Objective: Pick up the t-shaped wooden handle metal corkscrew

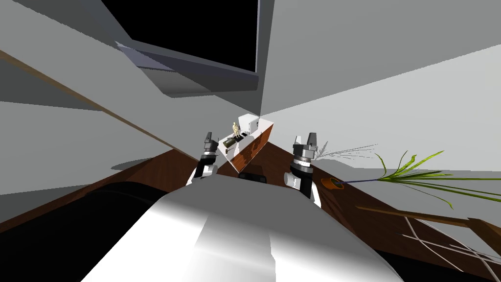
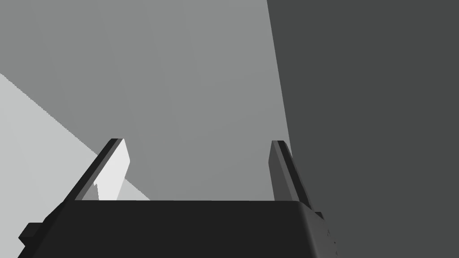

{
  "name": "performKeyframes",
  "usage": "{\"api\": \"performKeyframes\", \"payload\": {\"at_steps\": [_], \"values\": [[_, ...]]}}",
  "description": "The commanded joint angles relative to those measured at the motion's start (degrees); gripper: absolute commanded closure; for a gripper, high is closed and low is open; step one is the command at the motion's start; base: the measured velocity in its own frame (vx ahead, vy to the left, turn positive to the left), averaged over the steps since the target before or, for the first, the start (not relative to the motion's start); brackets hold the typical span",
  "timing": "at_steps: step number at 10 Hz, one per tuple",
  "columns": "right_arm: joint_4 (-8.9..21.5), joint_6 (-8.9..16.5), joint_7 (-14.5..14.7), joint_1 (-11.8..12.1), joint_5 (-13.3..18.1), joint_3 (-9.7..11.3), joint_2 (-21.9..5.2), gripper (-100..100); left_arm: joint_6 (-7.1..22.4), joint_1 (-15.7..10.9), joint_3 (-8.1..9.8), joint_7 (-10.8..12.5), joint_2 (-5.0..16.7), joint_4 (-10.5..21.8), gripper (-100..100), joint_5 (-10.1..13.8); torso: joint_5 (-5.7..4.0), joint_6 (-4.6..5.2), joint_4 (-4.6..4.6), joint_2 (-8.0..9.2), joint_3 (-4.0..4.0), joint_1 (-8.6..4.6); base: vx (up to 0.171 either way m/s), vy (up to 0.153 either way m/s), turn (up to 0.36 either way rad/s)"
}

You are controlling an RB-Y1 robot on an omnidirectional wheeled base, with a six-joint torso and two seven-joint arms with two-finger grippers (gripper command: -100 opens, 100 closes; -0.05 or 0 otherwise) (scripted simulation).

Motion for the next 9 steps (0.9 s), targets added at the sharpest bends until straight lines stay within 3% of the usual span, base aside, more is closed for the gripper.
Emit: {"api": "performKeyframes", "payload": {"at_steps": [1,3,4,5,6,7,8,9], "values": [[0.0,0.0,0.0,0.0,0.0,0.0,0.0,0,-0.19,0.99,0.74,0.18,0.69,1.85,-100,0.22,0.0,0.0,0.0,0.0,0.0,0.0,0.061,-0.056,0.028],[0.0,0.0,0.0,0.0,0.0,0.0,0.0,0,3.52,1.94,4.3,0.59,2.51,4.56,-100,1.29,0.03,0.01,0.01,0.08,0.04,0.13,0.066,-0.054,0.035],[0.0,0.0,0.0,0.0,0.0,0.0,0.0,0,4.26,1.94,4.3,0.59,2.51,4.56,-100,1.29,0.01,0.0,0.0,0.0,0.0,0.06,0.074,-0.054,0.024],[0.0,0.0,0.0,0.0,0.0,0.0,0.0,0,5.76,2.33,6.13,0.86,3.41,6.06,-100,1.85,0.01,0.01,0.0,0.01,0.0,0.08,0.078,-0.06,0.019],[0.0,0.0,0.0,0.0,0.0,0.0,0.0,0,6.74,2.33,6.13,0.86,3.41,6.06,-100,1.85,0.01,0.01,0.0,-0.01,-0.01,0.07,0.06,-0.045,0.014],[0.0,0.0,0.0,0.0,0.0,0.0,0.0,0,9.24,2.67,7.96,1.16,4.29,7.65,-100,2.43,0.02,0.02,0.0,0.04,0.01,0.11,0.066,-0.043,0.018],[0.0,0.0,0.0,0.0,0.0,0.0,0.0,0,9.38,2.67,7.96,1.16,4.29,7.65,-100,2.43,0.03,0.01,0.0,0.03,0.01,0.13,0.067,-0.042,0.011],[0.0,0.0,0.0,0.0,0.0,0.0,0.0,0,11.49,2.95,9.8,1.51,5.13,9.34,-100,3.03,0.02,0.01,0.01,0.04,0.02,0.13,0.079,-0.059,0.01]]}}
